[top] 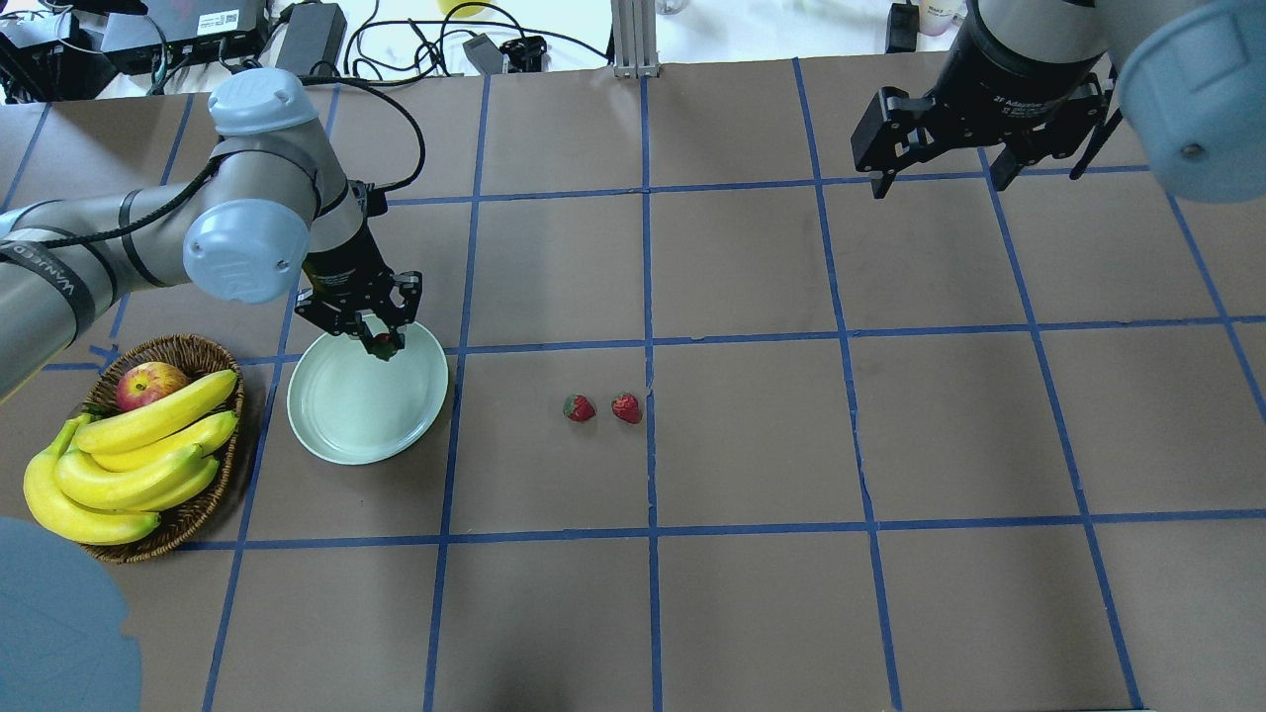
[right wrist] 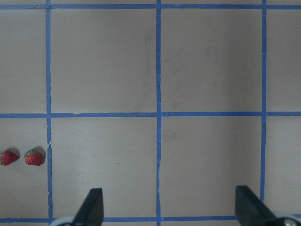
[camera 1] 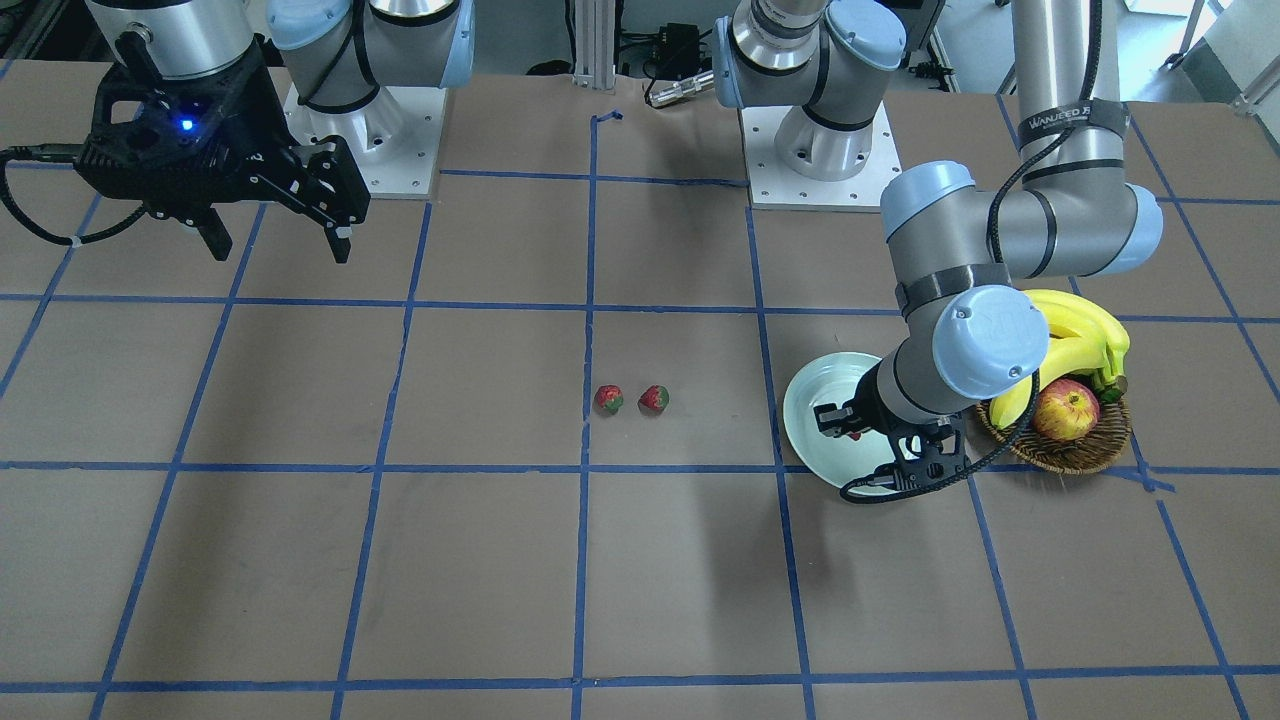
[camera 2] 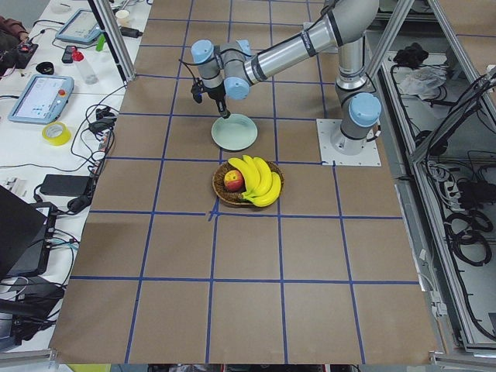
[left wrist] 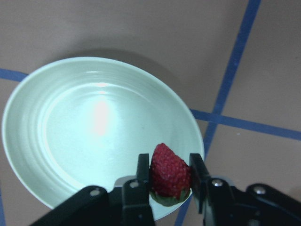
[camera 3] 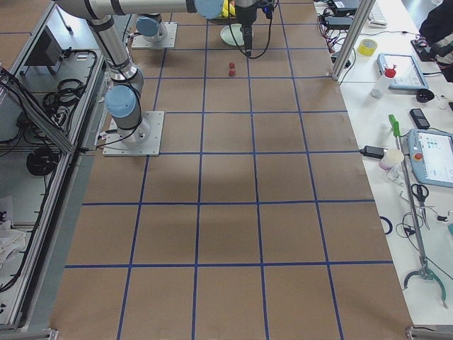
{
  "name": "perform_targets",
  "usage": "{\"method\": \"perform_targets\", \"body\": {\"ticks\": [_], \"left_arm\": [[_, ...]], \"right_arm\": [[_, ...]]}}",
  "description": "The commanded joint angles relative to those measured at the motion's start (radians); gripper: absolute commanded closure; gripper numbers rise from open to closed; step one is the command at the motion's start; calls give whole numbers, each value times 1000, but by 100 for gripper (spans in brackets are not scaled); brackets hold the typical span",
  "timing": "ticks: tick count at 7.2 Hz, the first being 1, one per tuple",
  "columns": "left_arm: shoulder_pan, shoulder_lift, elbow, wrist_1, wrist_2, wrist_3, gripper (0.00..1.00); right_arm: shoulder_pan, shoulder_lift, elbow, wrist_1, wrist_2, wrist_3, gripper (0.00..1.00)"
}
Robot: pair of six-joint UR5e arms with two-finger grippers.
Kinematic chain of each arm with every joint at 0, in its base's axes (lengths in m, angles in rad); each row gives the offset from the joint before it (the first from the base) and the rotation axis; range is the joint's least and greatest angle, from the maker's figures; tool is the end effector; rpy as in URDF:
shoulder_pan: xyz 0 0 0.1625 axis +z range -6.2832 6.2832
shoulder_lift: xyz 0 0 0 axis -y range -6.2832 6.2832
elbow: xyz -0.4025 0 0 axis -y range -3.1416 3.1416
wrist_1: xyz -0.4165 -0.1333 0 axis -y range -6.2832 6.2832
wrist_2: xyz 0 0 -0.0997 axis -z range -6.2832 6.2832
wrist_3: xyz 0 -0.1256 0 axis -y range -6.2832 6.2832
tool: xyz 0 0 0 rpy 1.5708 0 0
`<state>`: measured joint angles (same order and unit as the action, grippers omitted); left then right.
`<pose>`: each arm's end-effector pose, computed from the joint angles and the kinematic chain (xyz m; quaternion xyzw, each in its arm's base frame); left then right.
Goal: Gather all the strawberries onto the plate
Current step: 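Carry the strawberry over the plate and open the left gripper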
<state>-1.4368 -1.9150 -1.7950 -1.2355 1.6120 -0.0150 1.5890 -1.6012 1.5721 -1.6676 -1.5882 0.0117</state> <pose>-0.0529 -0.5670 0.1721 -0.0715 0.9904 0.1173 0.0135 0.1405 -0.5163 0.4649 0.0027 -0.9980 0.0630 0.0077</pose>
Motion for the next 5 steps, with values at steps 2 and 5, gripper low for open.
{"method": "perform_targets", "body": {"ticks": [2,5], "left_arm": [[84,-15,-43,17,55,194,100],[82,-22,-35,48,55,184,1]], "right_arm": [[0,0,0,0,-1,1,0],[-1,1,0,0,2,1,0]]}}
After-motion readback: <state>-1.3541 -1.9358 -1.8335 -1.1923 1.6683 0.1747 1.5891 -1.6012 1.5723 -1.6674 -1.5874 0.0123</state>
